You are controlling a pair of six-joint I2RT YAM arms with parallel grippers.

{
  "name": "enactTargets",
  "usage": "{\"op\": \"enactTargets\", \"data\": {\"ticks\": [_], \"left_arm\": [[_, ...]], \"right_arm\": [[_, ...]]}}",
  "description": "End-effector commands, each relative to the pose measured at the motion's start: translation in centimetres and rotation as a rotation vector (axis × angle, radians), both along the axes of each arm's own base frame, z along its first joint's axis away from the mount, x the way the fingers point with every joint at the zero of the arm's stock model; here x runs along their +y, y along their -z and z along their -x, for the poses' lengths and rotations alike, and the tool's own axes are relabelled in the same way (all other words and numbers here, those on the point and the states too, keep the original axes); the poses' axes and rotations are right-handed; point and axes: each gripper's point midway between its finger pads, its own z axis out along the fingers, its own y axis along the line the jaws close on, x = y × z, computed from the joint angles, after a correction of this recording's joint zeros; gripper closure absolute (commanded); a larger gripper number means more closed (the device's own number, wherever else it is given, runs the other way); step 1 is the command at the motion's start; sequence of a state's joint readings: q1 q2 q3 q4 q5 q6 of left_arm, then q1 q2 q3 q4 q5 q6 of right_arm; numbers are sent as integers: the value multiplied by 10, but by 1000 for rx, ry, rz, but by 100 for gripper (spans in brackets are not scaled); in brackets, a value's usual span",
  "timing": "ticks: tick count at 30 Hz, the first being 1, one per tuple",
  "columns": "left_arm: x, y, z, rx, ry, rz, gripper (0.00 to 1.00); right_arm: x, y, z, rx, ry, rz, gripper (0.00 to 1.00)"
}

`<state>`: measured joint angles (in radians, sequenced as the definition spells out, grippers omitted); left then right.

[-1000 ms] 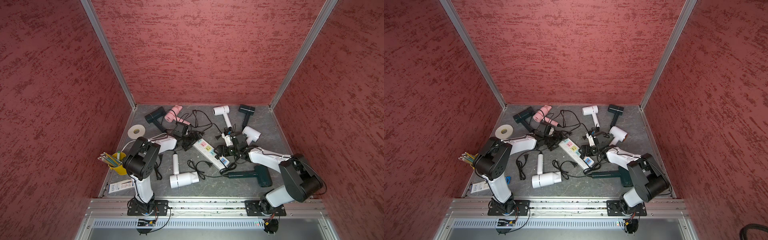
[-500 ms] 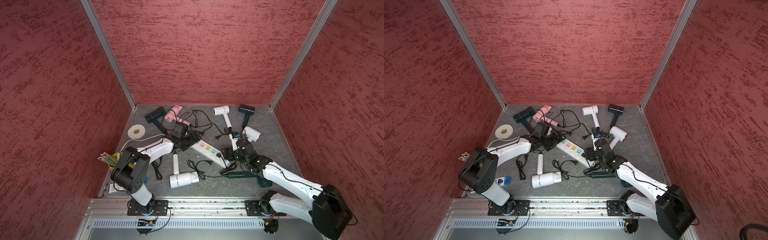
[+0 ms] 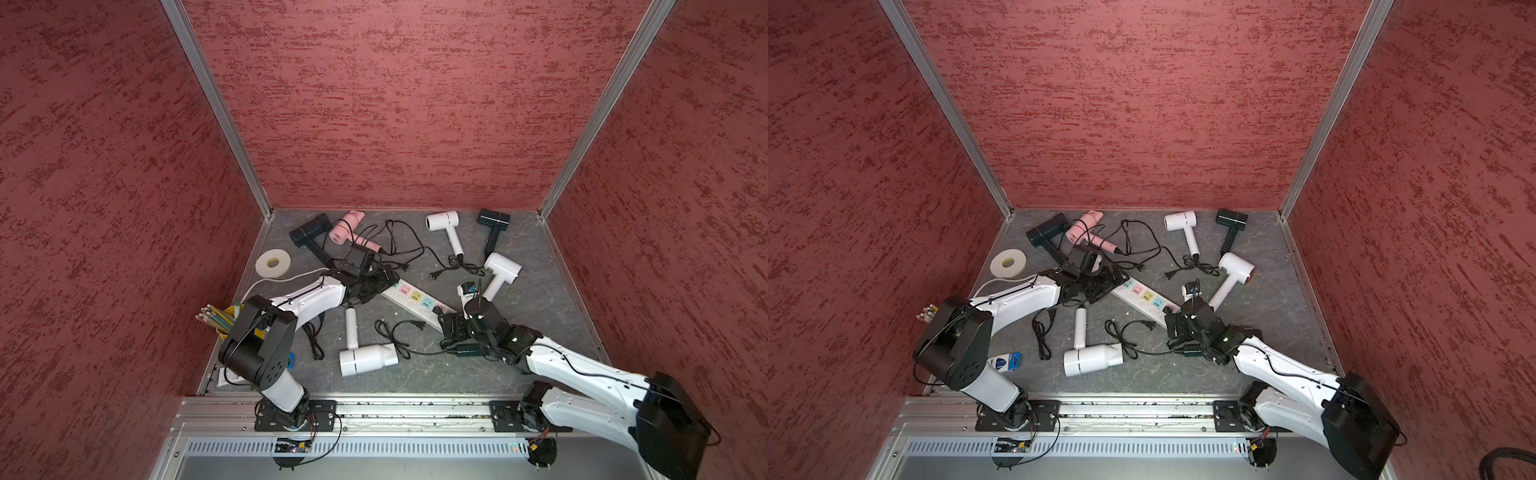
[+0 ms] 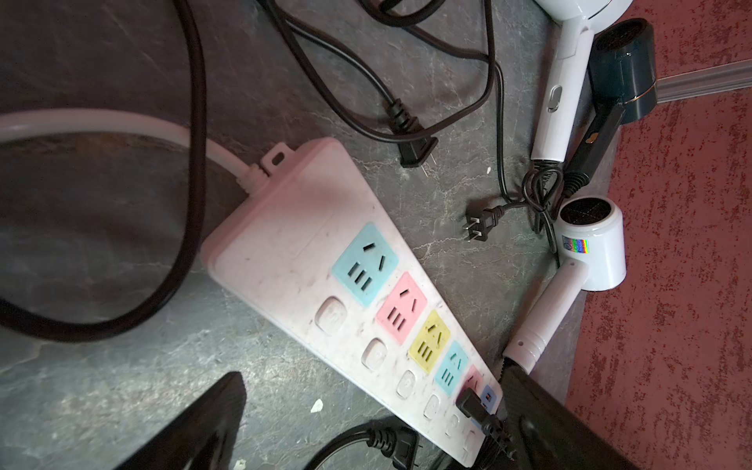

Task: Charge the blow dryers
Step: Adjust the socket at the center of the board.

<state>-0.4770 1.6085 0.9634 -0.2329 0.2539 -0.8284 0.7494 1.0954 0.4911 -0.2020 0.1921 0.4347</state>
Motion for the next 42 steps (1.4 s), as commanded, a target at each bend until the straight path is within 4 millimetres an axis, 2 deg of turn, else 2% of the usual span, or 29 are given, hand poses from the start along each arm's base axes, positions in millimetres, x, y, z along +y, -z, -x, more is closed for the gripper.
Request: {"op": "enactTargets", "data": {"ticks": [1, 6, 16, 21, 26, 32, 37, 40, 42], "left_arm": [[-1, -12, -5, -33, 16, 6, 0], [3, -14, -2, -33, 18, 5, 0], [9, -21, 0, -41, 18, 17, 0], [14, -28, 2, -51, 15, 20, 0], [19, -35, 5, -62, 10, 22, 0], [14, -39, 9, -65, 17, 52, 0], [-8, -34, 18, -50, 59, 75, 0], [-17, -26, 22, -36, 71, 66, 0], [-19, -17, 23, -21, 72, 60, 0]], "right_arm": [[10, -3, -13, -27, -18, 30, 0], [-1, 0, -24, -11, -13, 200, 1], [18, -18, -34, -68, -154, 229, 27], [24, -13, -43, -39, -225, 306, 33], [14, -4, -49, 6, -279, 422, 45], [13, -2, -48, -5, -360, 456, 21], [38, -14, -55, -32, -438, 273, 15], [41, -21, -70, -53, -415, 227, 7], [50, -19, -75, -40, -444, 179, 2]]}}
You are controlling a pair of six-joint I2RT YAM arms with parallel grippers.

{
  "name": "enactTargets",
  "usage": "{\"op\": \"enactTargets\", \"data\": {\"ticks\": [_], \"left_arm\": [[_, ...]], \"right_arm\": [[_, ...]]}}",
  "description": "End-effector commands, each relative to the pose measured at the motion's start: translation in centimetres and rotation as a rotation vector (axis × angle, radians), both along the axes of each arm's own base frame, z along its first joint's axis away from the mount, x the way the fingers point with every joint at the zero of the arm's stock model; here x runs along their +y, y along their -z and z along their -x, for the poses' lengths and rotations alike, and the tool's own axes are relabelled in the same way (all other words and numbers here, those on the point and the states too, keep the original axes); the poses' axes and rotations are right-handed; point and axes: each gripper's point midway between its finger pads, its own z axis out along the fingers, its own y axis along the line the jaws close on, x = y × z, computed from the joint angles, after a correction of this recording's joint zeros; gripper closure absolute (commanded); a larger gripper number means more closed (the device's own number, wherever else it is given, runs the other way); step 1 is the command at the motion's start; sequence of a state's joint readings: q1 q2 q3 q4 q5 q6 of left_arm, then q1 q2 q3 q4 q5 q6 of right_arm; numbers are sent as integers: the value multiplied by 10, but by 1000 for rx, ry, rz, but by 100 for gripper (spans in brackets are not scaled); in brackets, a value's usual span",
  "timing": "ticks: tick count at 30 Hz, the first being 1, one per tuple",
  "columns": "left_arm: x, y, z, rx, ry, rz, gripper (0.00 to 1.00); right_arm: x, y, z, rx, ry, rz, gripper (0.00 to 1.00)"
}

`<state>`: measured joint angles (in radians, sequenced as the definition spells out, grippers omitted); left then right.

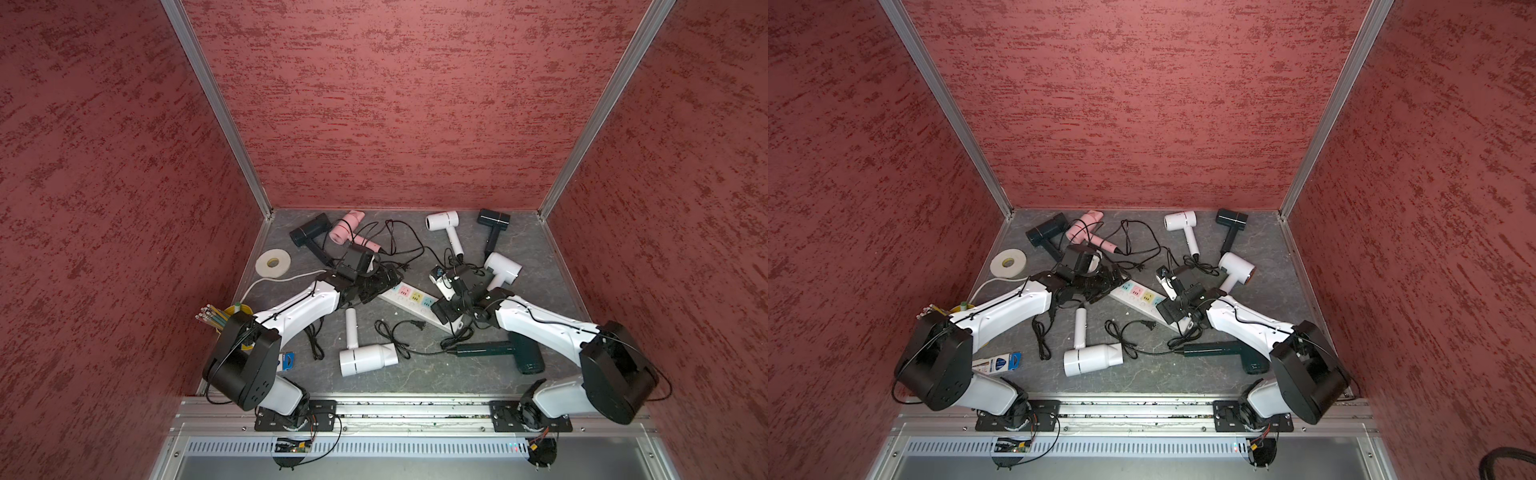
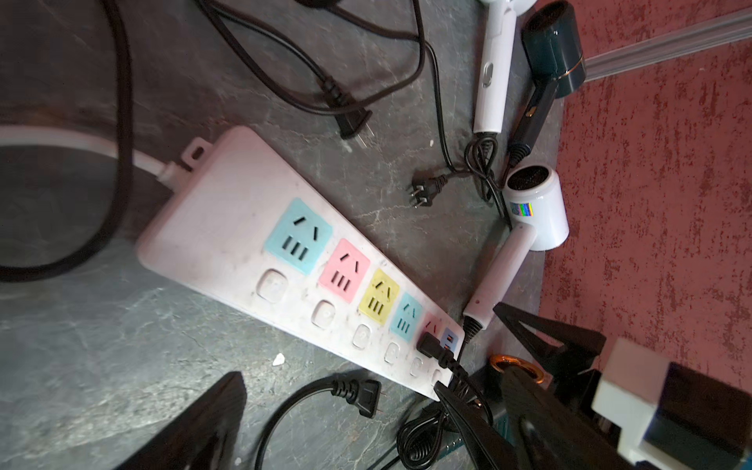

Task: Charge the blow dryers
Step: Adjust the socket at the center of the board.

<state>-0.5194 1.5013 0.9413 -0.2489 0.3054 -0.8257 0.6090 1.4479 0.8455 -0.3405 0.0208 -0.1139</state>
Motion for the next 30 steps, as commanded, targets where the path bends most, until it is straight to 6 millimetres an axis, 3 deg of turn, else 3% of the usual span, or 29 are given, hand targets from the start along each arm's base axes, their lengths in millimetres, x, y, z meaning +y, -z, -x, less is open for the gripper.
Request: {"op": "enactTargets", "data": {"ticks": [1, 7, 13, 19, 30], "left_arm": [[-2, 19, 1, 30, -7, -7, 0], [-5, 33, -1, 51, -10, -18, 0], [-9, 50, -6, 81, -13, -12, 0], [-5, 64, -27, 98, -49, -4, 0], [1, 71, -65, 103, -99, 1, 0]], "right_arm": [[30, -16, -18, -7, -70, -150, 1], [52, 1, -34, 104, -76, -208, 1], [70, 16, -33, 226, -92, -246, 6], [91, 26, -28, 339, -128, -291, 14], [138, 21, -10, 389, -221, -403, 19]]}}
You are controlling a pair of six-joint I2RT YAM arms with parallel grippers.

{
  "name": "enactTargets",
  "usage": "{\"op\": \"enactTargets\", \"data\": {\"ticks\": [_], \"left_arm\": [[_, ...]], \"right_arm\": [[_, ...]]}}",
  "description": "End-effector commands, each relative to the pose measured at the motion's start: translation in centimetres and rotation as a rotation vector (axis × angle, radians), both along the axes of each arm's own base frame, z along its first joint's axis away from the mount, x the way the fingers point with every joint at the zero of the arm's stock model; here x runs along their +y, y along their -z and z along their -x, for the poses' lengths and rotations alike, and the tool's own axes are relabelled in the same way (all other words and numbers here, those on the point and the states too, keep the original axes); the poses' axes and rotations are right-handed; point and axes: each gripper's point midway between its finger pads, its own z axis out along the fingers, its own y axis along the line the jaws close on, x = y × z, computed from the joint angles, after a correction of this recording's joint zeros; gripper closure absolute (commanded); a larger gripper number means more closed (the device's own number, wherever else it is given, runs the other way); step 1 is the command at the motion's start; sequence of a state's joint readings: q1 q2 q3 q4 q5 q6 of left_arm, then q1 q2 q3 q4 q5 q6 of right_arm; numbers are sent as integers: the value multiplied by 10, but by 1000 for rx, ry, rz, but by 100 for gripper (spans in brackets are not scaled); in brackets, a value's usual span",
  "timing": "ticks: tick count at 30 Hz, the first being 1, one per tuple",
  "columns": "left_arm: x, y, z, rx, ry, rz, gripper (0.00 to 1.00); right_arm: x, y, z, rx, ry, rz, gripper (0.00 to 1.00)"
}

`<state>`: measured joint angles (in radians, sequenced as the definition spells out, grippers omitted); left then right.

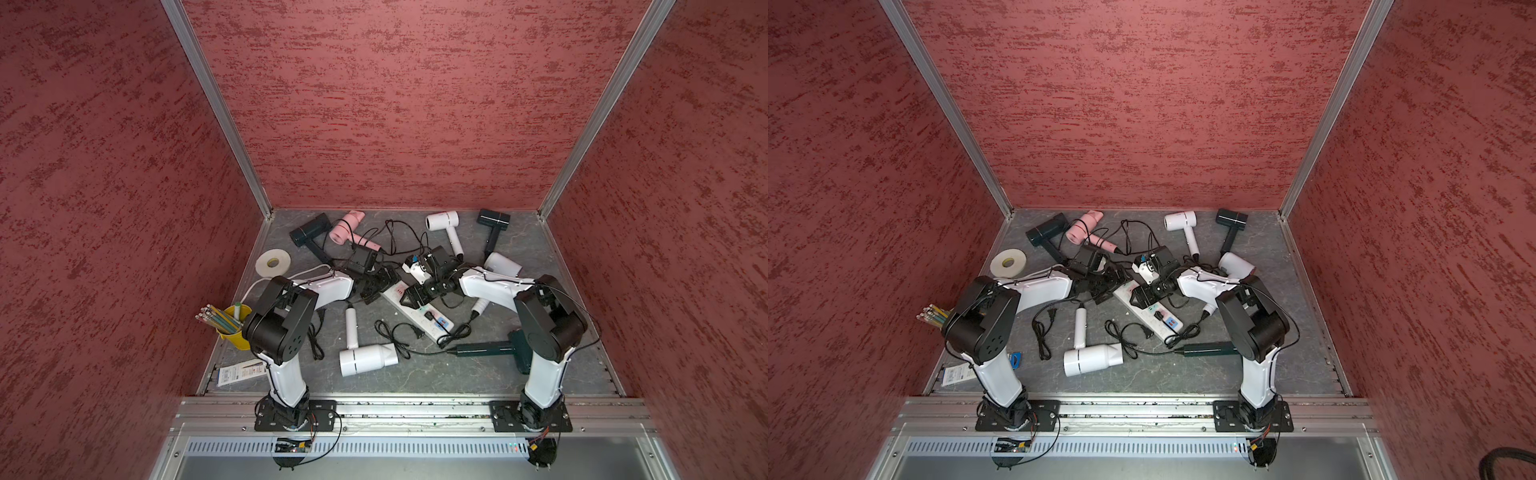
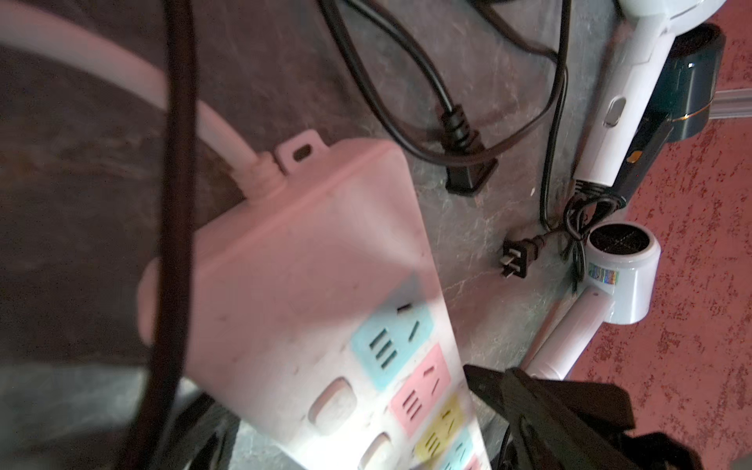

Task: Charge the blow dryers
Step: Adjust the socket at the center of the board.

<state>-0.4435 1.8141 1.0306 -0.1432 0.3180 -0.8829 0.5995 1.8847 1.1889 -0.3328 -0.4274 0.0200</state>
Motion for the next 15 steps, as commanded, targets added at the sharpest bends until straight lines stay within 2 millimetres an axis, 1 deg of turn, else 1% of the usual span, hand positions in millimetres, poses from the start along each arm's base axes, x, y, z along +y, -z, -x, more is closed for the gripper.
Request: {"op": "enactTargets", "data": {"ticks": [1, 7, 15], "left_arm": [[-6, -4, -17, -38, 6, 20, 0], [-2, -3, -31, -35, -11, 13, 0], [0, -2, -40, -37, -11, -8, 0]], "right_arm": [[39, -9, 16, 43, -84, -117, 19], [60, -4, 21, 58, -111, -144, 20], [85, -7, 32, 68, -154, -202, 20]]}}
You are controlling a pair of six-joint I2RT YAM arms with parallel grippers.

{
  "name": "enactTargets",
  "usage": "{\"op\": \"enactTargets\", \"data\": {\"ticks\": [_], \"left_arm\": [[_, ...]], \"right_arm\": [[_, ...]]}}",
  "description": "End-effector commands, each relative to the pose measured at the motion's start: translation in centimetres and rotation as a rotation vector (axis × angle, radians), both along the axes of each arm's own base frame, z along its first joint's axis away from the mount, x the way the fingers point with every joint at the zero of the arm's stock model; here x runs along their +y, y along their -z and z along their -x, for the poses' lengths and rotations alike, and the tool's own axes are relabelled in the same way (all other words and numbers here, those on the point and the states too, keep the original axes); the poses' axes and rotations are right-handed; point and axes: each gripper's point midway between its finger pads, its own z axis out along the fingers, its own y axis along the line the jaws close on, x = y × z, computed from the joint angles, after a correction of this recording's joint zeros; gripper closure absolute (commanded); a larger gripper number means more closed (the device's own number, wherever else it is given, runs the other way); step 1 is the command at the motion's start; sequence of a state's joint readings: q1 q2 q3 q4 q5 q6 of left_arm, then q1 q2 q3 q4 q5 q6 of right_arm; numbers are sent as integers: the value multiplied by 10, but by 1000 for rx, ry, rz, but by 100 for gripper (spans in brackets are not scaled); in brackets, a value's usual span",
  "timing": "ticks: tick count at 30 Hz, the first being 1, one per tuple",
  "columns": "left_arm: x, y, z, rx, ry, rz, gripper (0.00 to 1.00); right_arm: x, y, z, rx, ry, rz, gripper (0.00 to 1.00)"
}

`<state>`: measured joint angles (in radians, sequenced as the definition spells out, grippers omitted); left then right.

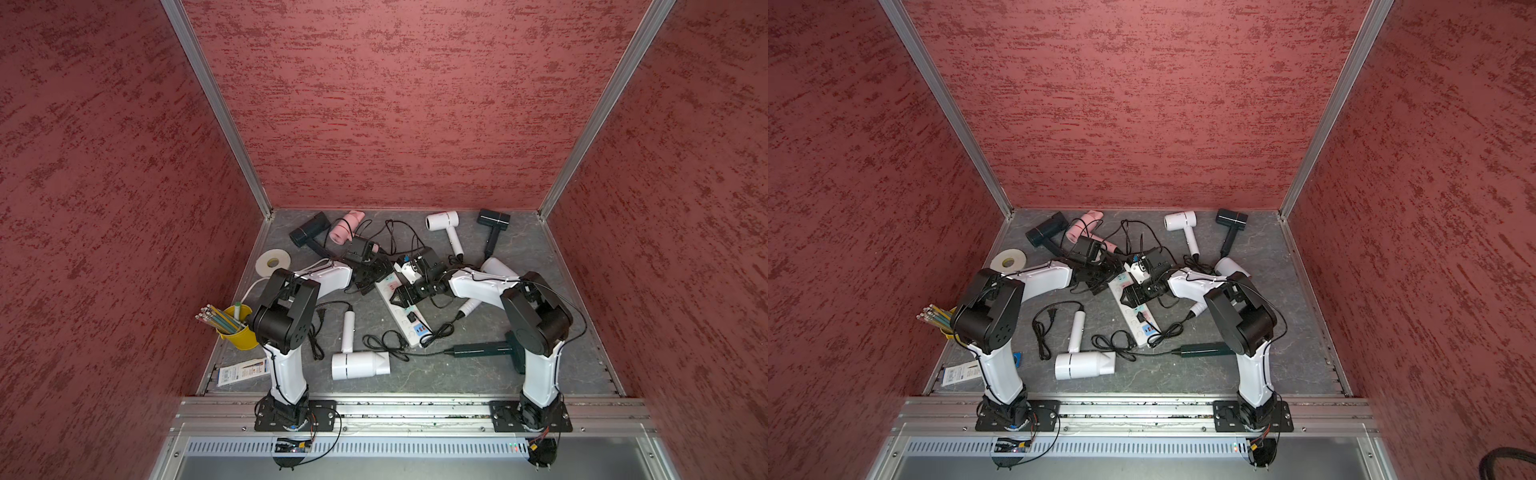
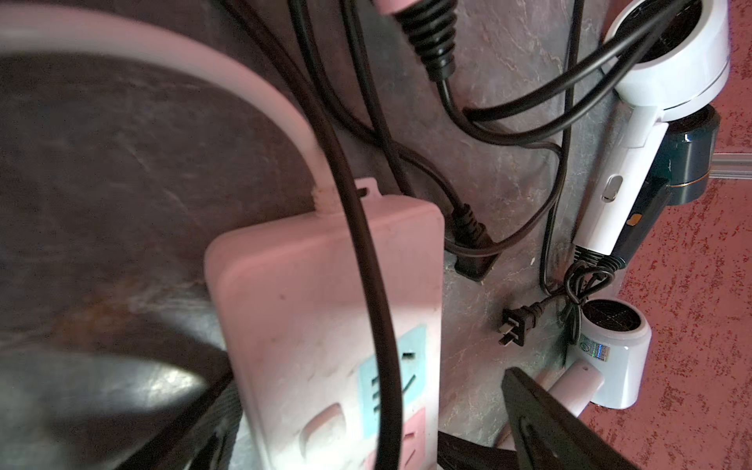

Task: Charge the blow dryers
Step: Adjust the socket at the center of the board.

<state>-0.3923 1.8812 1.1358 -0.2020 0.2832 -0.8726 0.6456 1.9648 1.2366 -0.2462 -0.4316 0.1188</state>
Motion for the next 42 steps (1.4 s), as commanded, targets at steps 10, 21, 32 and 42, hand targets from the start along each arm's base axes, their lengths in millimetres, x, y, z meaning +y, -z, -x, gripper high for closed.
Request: {"op": "enactTargets", "data": {"ticks": [10, 21, 32, 42], "left_arm": [[-18, -2, -16, -38, 69, 11, 1], [-21, -1, -24, -38, 99, -7, 1], [-46, 0, -32, -36, 167, -17, 1], [-61, 2, -33, -36, 203, -36, 1]], "right_arm": [[85, -15, 42, 49, -213, -192, 21], [79, -21, 43, -2, -167, -166, 21], [54, -24, 63, -2, -164, -181, 20], [24, -37, 45, -71, -45, -137, 18]]}}
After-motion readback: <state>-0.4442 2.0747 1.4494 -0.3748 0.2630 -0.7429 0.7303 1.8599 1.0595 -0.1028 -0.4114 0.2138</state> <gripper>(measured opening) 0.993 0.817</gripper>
